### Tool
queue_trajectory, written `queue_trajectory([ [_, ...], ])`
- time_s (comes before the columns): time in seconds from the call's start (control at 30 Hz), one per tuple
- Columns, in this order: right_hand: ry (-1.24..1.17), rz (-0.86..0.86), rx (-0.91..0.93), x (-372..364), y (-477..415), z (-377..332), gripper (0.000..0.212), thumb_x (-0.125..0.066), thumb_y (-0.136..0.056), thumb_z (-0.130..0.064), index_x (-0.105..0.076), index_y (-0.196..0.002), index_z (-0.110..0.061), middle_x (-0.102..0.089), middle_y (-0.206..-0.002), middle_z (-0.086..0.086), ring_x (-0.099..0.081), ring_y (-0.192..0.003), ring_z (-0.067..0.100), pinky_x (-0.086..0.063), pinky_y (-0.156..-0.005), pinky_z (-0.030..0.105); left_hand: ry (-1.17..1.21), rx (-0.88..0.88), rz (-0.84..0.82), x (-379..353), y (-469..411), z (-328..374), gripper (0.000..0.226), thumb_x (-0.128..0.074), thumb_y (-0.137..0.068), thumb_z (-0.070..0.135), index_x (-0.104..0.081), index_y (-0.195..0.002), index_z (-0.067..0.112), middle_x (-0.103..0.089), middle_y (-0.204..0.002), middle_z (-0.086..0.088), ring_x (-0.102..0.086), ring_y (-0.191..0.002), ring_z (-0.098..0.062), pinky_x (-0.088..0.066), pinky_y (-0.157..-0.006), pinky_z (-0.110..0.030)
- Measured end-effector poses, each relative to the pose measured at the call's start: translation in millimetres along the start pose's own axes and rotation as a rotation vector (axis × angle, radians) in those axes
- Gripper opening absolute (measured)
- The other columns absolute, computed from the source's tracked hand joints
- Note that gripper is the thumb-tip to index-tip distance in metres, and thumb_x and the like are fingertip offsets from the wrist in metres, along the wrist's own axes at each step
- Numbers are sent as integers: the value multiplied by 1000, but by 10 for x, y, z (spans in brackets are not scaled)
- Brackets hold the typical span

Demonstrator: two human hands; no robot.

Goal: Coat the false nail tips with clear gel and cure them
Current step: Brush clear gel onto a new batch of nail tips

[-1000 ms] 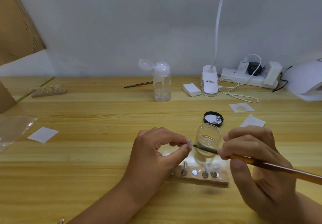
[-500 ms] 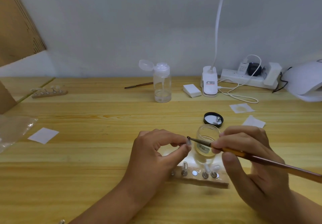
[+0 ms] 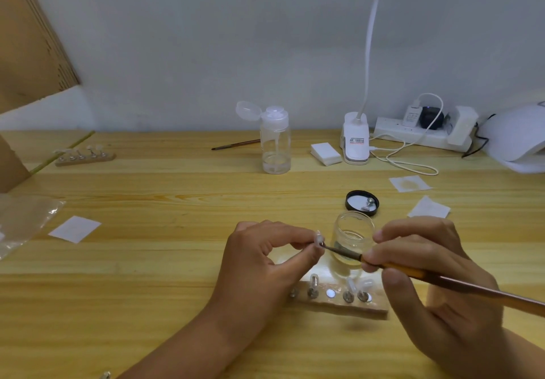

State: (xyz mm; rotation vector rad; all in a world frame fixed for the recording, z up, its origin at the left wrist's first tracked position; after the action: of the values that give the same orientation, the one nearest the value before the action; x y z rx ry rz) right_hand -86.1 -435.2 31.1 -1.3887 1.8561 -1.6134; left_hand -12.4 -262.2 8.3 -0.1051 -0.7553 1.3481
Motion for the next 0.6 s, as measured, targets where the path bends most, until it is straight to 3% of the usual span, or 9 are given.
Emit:
queue_trajectory([
  [0.2, 19, 18, -18, 9, 12, 35, 20, -48, -102, -31, -66, -101, -21, -68, -91, -14, -58, -103, 9, -44, -77, 43, 17, 50, 0, -6, 15, -40, 10, -80, -78, 34, -77, -84, 41, -71, -79, 28, -60, -97, -2, -36, -80, -10],
  [0.47, 3, -15, 16, 8, 34, -4, 19, -48, -102, -31, -63, -100, -21, -65, -89, -16, -59, -101, 10, -44, -75, 42, 13, 30, 11, -6, 15, -17, 18, -77, -79, 40, -72, -92, 51, -70, -81, 32, -59, -99, 1, -42, -81, -27],
  [0.6, 57, 3, 4, 3, 14, 18, 19, -47, -103, -31, -63, -103, -22, -66, -94, -16, -58, -104, 8, -43, -81, 39, 19, 44, 9, -9, 19, -23, 22, -79, -79, 38, -71, -94, 52, -70, -81, 31, -58, -100, 1, -42, -81, -27],
])
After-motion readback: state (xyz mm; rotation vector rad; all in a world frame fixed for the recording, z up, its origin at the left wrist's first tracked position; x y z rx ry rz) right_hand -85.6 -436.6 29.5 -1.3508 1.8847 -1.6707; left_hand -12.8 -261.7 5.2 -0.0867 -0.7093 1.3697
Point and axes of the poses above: each hand's wrist, its own y-axis away from the middle knuckle, its own x-axis out of the back of the hand, z = x × y, the point moved 7 cm from there along -y, towards the middle knuckle
